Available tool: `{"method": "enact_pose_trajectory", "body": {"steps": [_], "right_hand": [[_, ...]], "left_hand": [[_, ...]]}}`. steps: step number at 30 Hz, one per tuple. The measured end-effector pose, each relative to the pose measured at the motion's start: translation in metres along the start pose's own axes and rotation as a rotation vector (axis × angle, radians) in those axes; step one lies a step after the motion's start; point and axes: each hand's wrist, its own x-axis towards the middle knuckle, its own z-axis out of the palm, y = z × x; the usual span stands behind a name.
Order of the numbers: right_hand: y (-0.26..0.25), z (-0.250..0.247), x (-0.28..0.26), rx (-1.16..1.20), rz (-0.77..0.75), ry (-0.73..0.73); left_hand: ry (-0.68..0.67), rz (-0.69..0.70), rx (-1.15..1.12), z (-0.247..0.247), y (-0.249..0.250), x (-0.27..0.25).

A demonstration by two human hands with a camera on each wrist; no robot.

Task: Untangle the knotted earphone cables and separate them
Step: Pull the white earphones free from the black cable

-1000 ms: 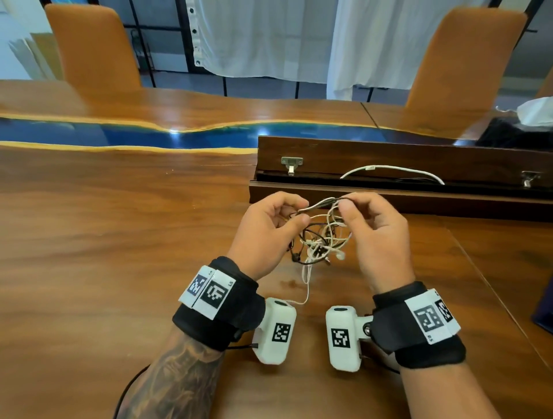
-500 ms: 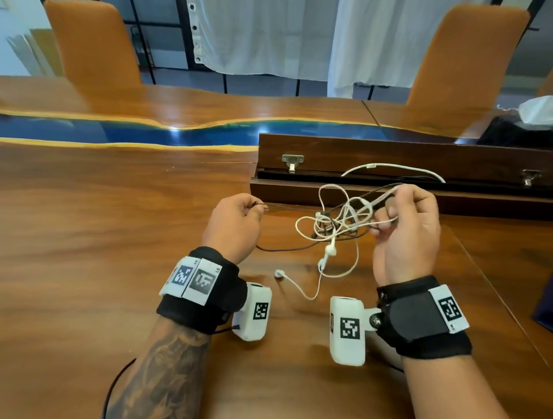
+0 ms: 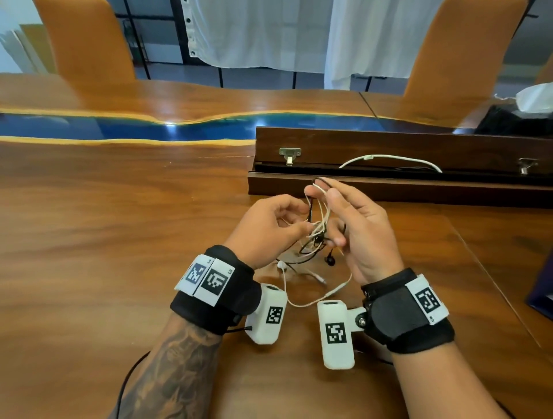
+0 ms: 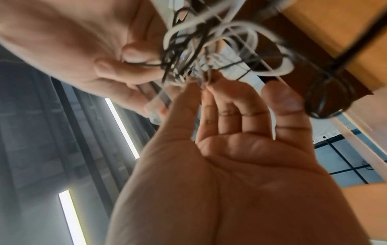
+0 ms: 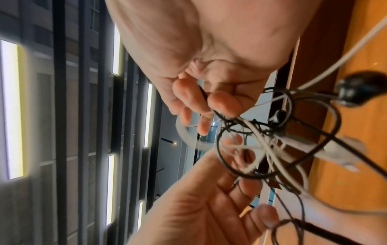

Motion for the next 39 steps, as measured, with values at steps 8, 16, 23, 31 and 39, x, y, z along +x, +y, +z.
{"method": "enact_pose_trajectory", "body": {"steps": [8,16,23,31,39], "right_hand": [[-0.003,-0.022,0.011,0.121,-0.043,0.286],[0.007,-0.037,0.02,-0.177,-0.14,0.474],[0.007,-0.044,0.018,-0.612,-0.218,0.47],[0.008,-0.031,0.014,-0.73,-0.073,0.191],[0.004,-0.012,0.002,-0.594,-0.169,-0.2]], "left_hand": [[0.268,-0.104,0.145,-0.02,-0.018,0.007],[0.55,-0.192,0.146,-0.046,-0.034,0.009],[0.58,-0.222,-0.011,-0.051,-0.031,0.009],[0.397,-0.063,-0.435,-0.03,0.0,0.004],[0.207,0.064,-0.606,-0.012,0.017,-0.002]]}}
